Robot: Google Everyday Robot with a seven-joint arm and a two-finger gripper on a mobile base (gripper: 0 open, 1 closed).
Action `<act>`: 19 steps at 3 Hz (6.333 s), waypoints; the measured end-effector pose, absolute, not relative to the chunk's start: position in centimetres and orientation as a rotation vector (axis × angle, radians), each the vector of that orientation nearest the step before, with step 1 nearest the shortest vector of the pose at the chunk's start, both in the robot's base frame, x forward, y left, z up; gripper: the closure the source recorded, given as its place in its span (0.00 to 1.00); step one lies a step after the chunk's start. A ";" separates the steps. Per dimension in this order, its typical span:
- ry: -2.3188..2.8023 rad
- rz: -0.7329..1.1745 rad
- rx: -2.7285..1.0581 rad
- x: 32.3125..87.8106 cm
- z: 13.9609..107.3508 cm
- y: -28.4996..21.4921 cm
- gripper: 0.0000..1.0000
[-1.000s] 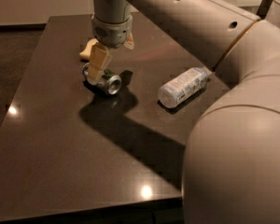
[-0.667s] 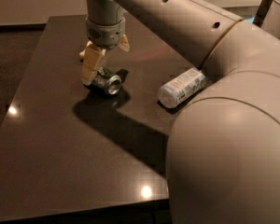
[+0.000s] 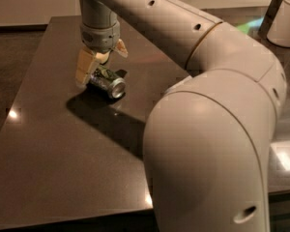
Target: Place green can upright
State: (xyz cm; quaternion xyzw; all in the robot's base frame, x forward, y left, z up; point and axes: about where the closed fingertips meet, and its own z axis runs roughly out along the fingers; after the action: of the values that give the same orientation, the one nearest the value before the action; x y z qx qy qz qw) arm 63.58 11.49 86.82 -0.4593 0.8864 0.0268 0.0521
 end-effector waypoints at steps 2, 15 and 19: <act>2.764 0.126 -1.370 64.0 85.2 12.9 0.19; 1.670 0.831 -1.380 52.8 92.9 12.0 1.00; 1.327 1.070 -1.275 48.0 91.8 13.8 1.00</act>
Offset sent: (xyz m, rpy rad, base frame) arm -0.0102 0.0015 -0.0184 -0.0608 0.1412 -0.0458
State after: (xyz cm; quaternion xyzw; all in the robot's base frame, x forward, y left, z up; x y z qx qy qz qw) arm 47.97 13.81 91.83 -0.5236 0.5453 0.4396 0.4851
